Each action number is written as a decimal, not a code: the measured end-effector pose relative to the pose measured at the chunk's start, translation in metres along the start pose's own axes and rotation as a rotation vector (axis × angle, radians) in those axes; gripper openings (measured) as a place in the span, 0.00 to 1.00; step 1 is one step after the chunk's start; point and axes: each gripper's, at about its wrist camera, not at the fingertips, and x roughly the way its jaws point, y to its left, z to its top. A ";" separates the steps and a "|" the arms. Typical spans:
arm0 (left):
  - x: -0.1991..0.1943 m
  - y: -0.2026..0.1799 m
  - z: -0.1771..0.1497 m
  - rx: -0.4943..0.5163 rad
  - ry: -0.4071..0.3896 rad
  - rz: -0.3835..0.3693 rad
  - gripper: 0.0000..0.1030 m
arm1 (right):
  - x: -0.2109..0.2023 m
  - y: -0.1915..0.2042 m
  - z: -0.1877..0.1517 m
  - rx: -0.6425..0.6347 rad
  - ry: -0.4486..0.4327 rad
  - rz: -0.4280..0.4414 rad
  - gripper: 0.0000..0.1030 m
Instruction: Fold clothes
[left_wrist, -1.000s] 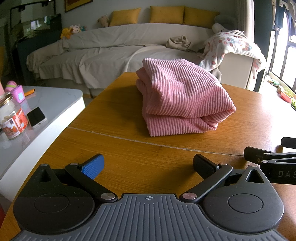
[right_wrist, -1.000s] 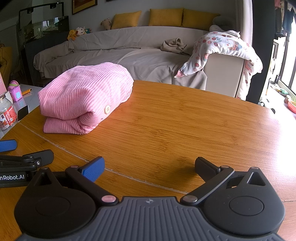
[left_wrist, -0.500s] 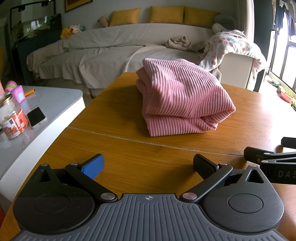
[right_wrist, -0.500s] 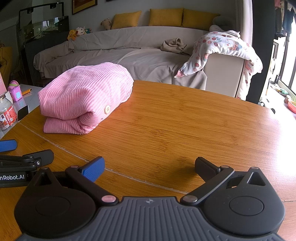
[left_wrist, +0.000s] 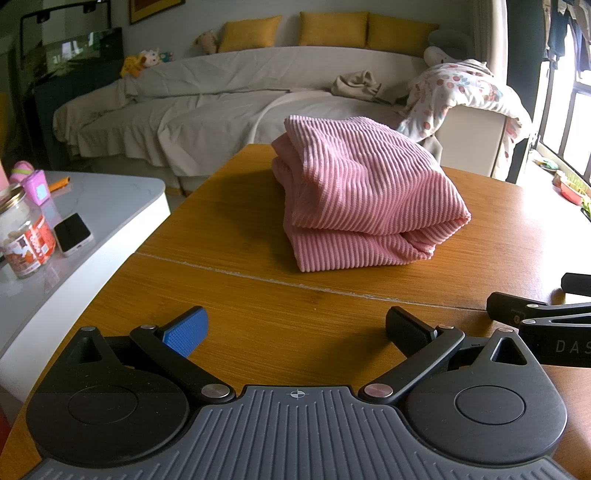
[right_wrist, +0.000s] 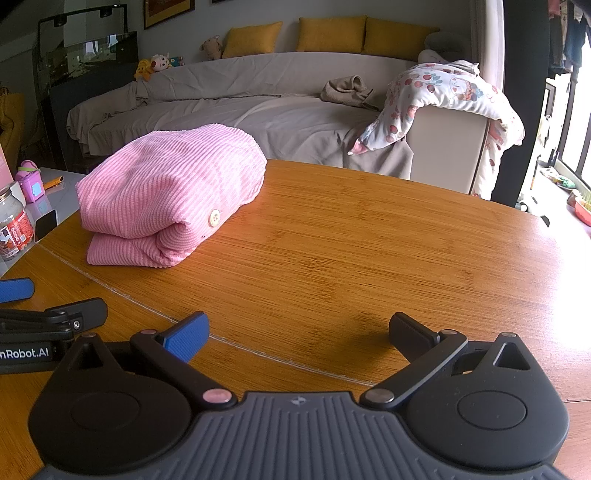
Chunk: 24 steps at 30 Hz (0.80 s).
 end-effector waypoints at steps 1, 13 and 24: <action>0.000 0.000 0.000 0.000 0.000 0.000 1.00 | 0.000 0.000 0.000 0.000 0.000 0.000 1.00; 0.008 -0.005 0.007 -0.011 0.000 0.013 1.00 | 0.000 0.000 0.000 0.000 0.000 0.000 1.00; 0.010 -0.005 0.009 -0.005 0.000 0.007 1.00 | 0.000 0.000 0.000 0.000 0.000 0.000 1.00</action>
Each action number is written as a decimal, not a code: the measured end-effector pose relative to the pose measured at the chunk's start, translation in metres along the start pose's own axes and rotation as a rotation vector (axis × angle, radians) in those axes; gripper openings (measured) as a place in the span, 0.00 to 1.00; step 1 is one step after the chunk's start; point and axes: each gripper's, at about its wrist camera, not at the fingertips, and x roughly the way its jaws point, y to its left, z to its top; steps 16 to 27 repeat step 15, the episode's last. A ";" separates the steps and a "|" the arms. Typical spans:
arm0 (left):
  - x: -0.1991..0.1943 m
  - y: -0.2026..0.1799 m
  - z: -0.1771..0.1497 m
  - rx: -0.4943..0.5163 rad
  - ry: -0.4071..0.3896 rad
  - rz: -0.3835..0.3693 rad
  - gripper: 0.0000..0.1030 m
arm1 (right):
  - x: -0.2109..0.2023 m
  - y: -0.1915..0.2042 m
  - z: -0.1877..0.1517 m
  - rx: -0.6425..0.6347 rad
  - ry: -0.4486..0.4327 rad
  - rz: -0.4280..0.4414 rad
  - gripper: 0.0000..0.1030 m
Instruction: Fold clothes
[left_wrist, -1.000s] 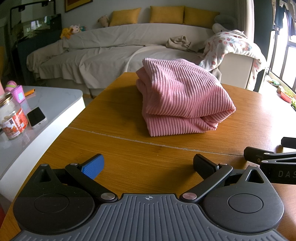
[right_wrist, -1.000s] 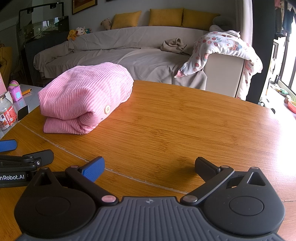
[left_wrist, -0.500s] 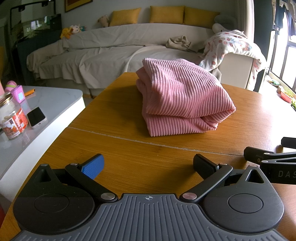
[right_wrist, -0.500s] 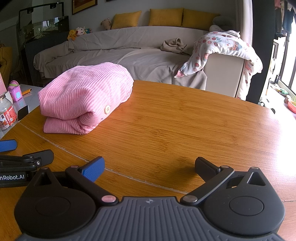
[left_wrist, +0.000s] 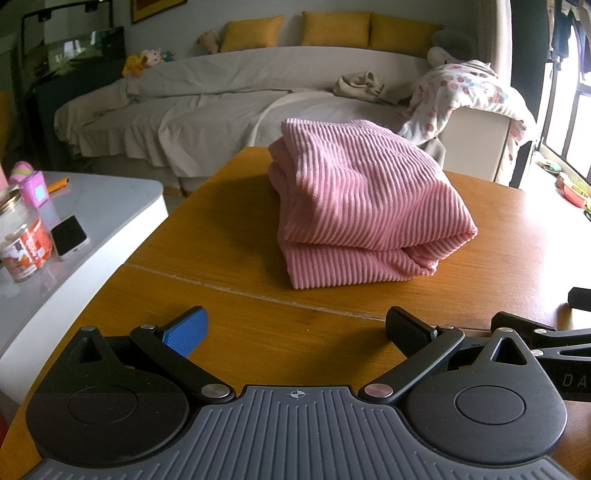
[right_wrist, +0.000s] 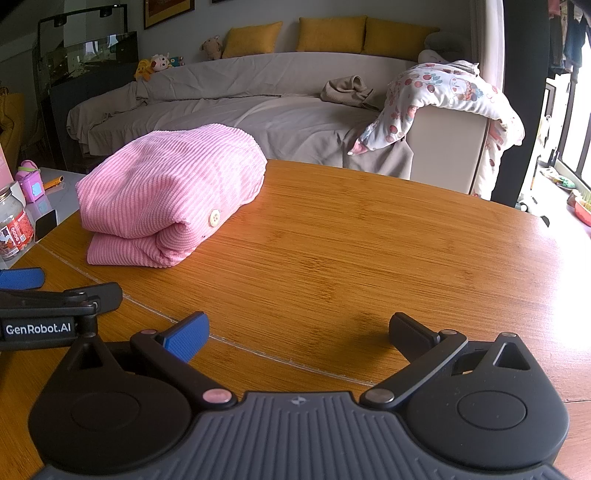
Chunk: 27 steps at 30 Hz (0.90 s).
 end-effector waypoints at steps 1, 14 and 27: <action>0.000 0.000 0.000 0.001 0.000 -0.002 1.00 | 0.000 0.000 0.000 0.000 0.000 0.000 1.00; -0.014 0.005 -0.006 0.050 0.051 -0.067 1.00 | -0.001 0.000 0.000 0.000 0.000 0.000 1.00; -0.014 0.005 -0.007 0.050 0.048 -0.068 1.00 | -0.001 0.000 0.000 -0.001 0.000 0.000 1.00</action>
